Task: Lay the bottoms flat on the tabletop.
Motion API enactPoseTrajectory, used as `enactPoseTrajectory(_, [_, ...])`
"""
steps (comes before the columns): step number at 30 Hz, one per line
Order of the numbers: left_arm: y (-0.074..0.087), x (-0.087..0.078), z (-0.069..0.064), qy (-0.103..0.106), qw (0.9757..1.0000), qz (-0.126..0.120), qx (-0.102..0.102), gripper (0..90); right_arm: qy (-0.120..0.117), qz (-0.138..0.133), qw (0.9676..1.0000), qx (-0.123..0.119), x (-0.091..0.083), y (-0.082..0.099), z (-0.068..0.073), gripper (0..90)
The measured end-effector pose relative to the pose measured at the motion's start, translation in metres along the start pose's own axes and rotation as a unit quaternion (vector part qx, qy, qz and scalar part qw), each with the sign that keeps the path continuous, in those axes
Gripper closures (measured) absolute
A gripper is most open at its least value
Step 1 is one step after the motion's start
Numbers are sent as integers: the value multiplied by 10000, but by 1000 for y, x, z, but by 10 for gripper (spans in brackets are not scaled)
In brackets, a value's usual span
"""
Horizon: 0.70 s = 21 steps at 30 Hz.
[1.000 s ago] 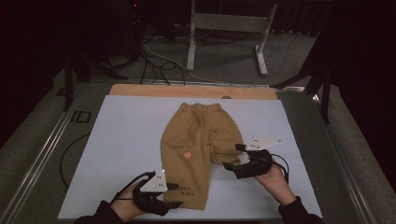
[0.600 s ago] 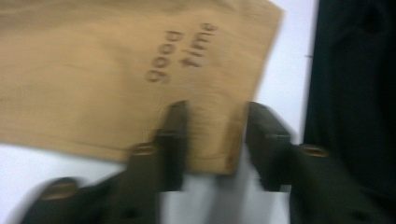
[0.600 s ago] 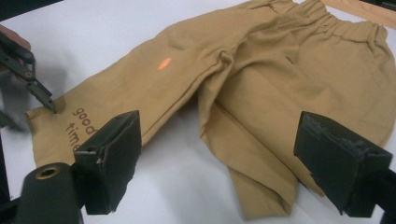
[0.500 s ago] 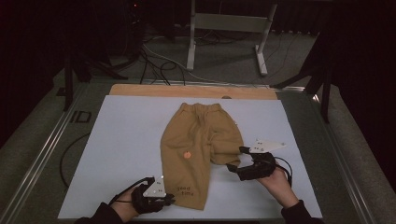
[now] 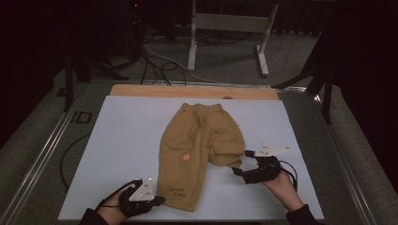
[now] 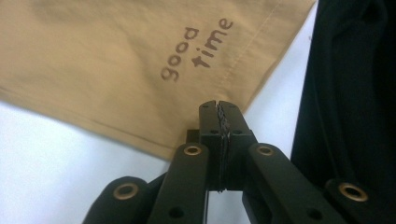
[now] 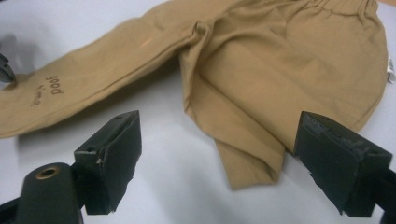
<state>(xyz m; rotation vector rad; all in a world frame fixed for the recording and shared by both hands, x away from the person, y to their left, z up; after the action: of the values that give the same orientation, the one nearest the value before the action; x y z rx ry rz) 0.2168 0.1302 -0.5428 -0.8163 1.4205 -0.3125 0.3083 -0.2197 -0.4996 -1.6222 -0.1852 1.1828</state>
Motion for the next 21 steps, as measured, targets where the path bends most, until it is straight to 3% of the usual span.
enactPoseTrajectory(2, [0, -1, 1, 21, 10000, -21, -29, 858, 21, 1, 10000, -50, 0, 4, -2, 152])
enactPoseTrajectory(5, [-4, -7, 3, -32, 9996, -264, -112, 696, -18, 35, 10000, 64, 1, 9, -4, 141])
enactPoseTrajectory(7, [-5, -10, 4, -80, 9994, -311, -156, 500, -25, 61, 9999, 143, 1, 11, -4, 142])
enactPoseTrajectory(8, [-6, -16, 7, -265, 9983, -438, -271, 500, -15, 120, 9998, 166, 1, 13, -6, 143])
enactPoseTrajectory(9, [-7, -18, 9, -302, 9977, -494, -366, 373, 25, 217, 9995, 247, 2, 16, -8, 145])
enactPoseTrajectory(13, [-2, -29, 15, -501, 9952, -603, -590, 146, -168, 294, 9986, 415, 7, 23, -12, 191])
enactPoseTrajectory(15, [2, -32, 19, -632, 9929, -666, -757, 112, -14, 418, 9986, 310, 12, 28, -14, 281])
enactPoseTrajectory(16, [4, -34, 21, -639, 9918, -700, -859, 89, 27, 413, 9985, 370, 14, 29, -16, 354])
enactPoseTrajectory(21, [15, -42, 29, -888, 9858, -819, -1170, 76, 444, 766, 9954, 380, 32, 34, -31, 516])
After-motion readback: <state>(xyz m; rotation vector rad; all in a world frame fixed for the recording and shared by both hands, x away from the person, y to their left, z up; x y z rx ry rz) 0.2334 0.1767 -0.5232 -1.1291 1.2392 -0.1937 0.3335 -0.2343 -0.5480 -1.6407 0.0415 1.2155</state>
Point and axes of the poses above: each handheld gripper's, and its own axes: x roughly forward along the jaws, y roughly out of its underside, z roughly to its left, the point moved 5 cm from there along x, roughly forward along the jaws, and after that the axes turned 2 degrees about y, right-handed, at the moved point
